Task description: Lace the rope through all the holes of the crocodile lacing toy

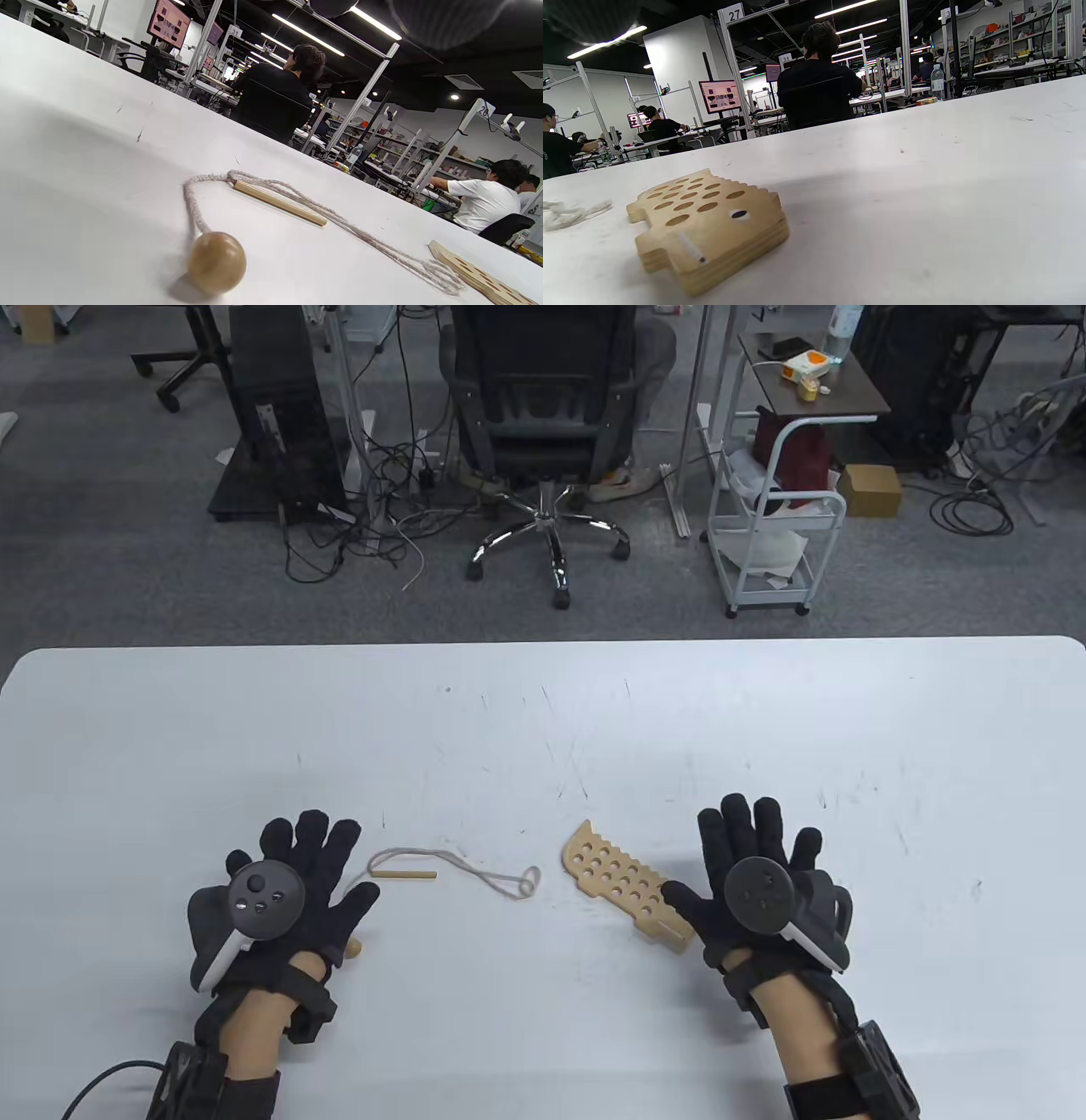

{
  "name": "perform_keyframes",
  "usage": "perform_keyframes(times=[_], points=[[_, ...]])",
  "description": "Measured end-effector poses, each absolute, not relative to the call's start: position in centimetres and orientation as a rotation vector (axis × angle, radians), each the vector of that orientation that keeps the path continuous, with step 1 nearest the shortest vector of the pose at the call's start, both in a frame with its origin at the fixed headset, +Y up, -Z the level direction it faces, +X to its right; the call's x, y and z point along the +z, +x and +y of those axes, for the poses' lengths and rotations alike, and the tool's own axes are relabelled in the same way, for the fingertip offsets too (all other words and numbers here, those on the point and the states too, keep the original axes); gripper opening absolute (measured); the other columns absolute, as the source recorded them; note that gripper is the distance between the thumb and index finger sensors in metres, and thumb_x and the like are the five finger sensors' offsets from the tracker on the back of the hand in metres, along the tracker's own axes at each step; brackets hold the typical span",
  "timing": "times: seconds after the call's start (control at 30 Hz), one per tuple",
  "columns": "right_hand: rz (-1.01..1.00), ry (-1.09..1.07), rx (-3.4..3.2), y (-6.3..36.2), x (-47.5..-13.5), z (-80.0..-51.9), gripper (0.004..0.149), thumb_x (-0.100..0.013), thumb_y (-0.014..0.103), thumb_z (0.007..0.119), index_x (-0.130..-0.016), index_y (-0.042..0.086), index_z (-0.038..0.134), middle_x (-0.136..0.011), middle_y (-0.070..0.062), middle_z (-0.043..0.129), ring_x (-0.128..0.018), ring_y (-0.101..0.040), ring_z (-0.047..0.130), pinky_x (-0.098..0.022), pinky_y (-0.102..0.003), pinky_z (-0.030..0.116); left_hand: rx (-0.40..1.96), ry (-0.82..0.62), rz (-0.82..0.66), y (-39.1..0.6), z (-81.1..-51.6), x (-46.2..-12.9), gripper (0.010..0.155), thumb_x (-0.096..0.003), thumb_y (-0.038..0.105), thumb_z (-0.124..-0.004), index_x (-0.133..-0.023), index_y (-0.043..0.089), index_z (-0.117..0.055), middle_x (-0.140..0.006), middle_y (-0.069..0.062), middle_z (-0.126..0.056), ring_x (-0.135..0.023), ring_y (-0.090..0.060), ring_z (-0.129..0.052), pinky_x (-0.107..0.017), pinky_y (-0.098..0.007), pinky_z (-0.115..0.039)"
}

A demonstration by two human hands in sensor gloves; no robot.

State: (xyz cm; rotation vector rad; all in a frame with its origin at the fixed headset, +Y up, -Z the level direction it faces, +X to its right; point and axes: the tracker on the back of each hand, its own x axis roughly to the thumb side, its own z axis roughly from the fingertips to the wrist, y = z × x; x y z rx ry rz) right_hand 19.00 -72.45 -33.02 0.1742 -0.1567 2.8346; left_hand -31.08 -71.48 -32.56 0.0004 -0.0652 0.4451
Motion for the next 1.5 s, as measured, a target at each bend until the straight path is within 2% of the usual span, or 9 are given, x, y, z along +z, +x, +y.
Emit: perform_keyframes(times=[0.83,1.03,1.07,1.2,1.5], points=[[-0.143,0.216,2.811,18.1,-32.6,-72.1,0.09,-0.045,0.072,0.067,-0.109,0.025,0.026,-0.118,-0.005,0.013,-0.103,-0.038,0.001,-0.058,-0.062,-0.004,0.46,0.003,-0.063,-31.2,-71.5,-32.6,0.078,-0.0405,0.068,-0.071,-0.11,0.051,-0.039,-0.123,0.009,-0.025,-0.115,-0.034,-0.013,-0.073,-0.065,-0.006],[-0.145,0.206,2.841,17.5,-32.8,-71.5,0.094,-0.043,0.068,0.075,-0.109,0.019,0.028,-0.118,-0.011,0.02,-0.103,-0.041,0.001,-0.058,-0.063,-0.005,0.464,-0.007,-0.074,-31.1,-71.5,-32.6,0.078,-0.0408,0.068,-0.071,-0.11,0.051,-0.039,-0.123,0.008,-0.025,-0.115,-0.035,-0.014,-0.073,-0.065,-0.006],[-0.131,0.204,2.834,17.4,-32.9,-71.5,0.095,-0.043,0.067,0.076,-0.108,0.017,0.028,-0.118,-0.013,0.021,-0.103,-0.043,0.003,-0.059,-0.064,-0.002,0.462,-0.009,-0.076,-31.1,-71.5,-32.6,0.078,-0.0406,0.068,-0.071,-0.11,0.051,-0.039,-0.123,0.008,-0.025,-0.115,-0.035,-0.014,-0.073,-0.065,-0.006],[-0.088,0.175,2.824,17.4,-33.4,-71.2,0.097,-0.042,0.066,0.079,-0.107,0.011,0.032,-0.115,-0.02,0.028,-0.102,-0.053,0.017,-0.069,-0.068,0.026,0.467,-0.012,-0.083,-31.0,-71.5,-32.6,0.078,-0.0408,0.068,-0.071,-0.11,0.05,-0.039,-0.123,0.008,-0.026,-0.115,-0.035,-0.015,-0.074,-0.065,-0.006],[0.036,0.205,2.845,16.8,-35.1,-70.6,0.097,-0.04,0.063,0.083,-0.104,0.005,0.039,-0.111,-0.025,0.04,-0.101,-0.055,0.034,-0.069,-0.069,0.033,0.468,-0.022,-0.107,-30.4,-71.5,-32.5,0.078,-0.0409,0.068,-0.07,-0.11,0.05,-0.039,-0.123,0.008,-0.027,-0.115,-0.035,-0.017,-0.074,-0.066,-0.006]])
